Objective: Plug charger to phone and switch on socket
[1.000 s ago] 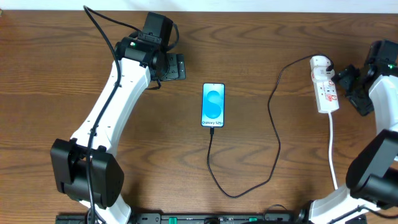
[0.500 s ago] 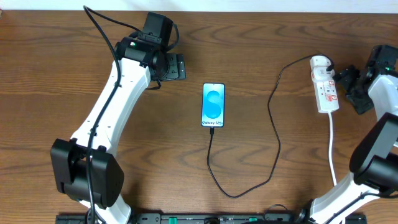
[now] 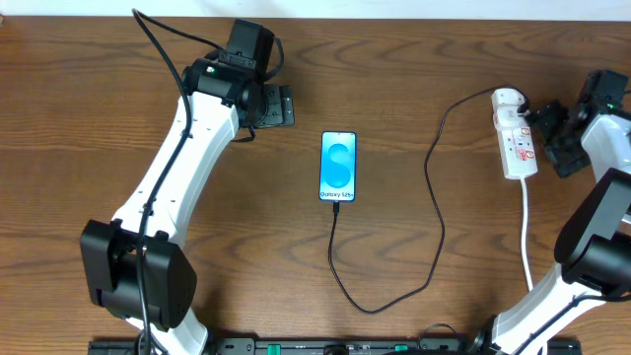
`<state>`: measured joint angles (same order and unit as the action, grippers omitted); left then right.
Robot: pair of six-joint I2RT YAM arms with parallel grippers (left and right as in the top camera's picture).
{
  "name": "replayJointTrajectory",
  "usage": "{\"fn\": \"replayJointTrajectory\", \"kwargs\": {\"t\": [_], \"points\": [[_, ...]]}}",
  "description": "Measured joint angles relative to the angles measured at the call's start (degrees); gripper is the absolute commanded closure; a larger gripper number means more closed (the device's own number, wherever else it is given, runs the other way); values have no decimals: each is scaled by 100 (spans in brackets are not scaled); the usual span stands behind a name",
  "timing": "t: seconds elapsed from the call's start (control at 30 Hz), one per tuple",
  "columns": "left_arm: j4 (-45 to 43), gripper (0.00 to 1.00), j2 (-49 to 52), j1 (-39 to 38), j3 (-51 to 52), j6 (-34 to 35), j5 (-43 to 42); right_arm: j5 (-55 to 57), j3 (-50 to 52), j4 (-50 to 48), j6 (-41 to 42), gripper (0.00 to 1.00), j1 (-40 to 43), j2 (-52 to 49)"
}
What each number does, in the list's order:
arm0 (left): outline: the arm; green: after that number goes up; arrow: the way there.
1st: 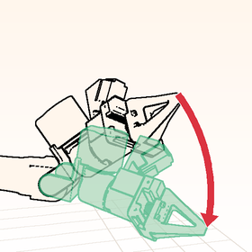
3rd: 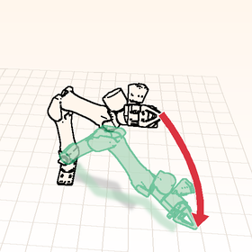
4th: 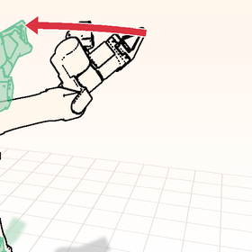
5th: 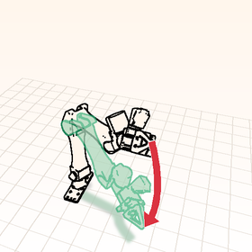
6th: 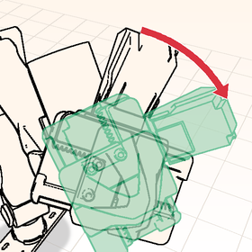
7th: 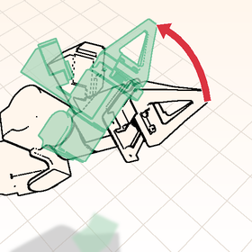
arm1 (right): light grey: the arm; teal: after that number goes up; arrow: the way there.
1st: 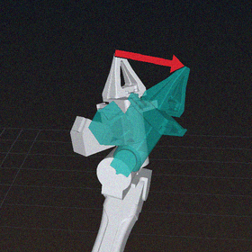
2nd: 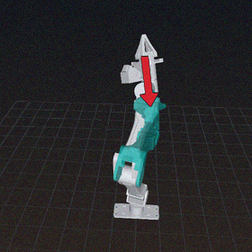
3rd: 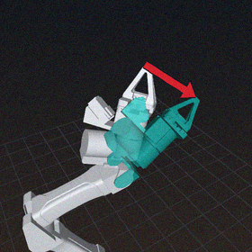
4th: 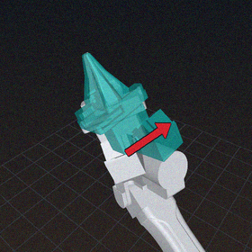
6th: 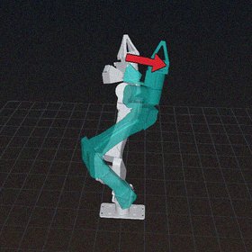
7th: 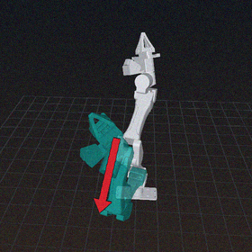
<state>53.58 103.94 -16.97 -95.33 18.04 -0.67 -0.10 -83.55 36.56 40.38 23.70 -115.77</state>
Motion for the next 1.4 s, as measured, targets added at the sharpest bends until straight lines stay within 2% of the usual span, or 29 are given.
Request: {"fn": "replayJointTrajectory", "kwargs": {"t": [0.67,1.4], "points": [[0,9,0,0,0,0,0,232,-9,-52,151,1,39,-251],[0,9,0,0,0,0,0,-278,-81,-76,129,1,98,-461]]}}
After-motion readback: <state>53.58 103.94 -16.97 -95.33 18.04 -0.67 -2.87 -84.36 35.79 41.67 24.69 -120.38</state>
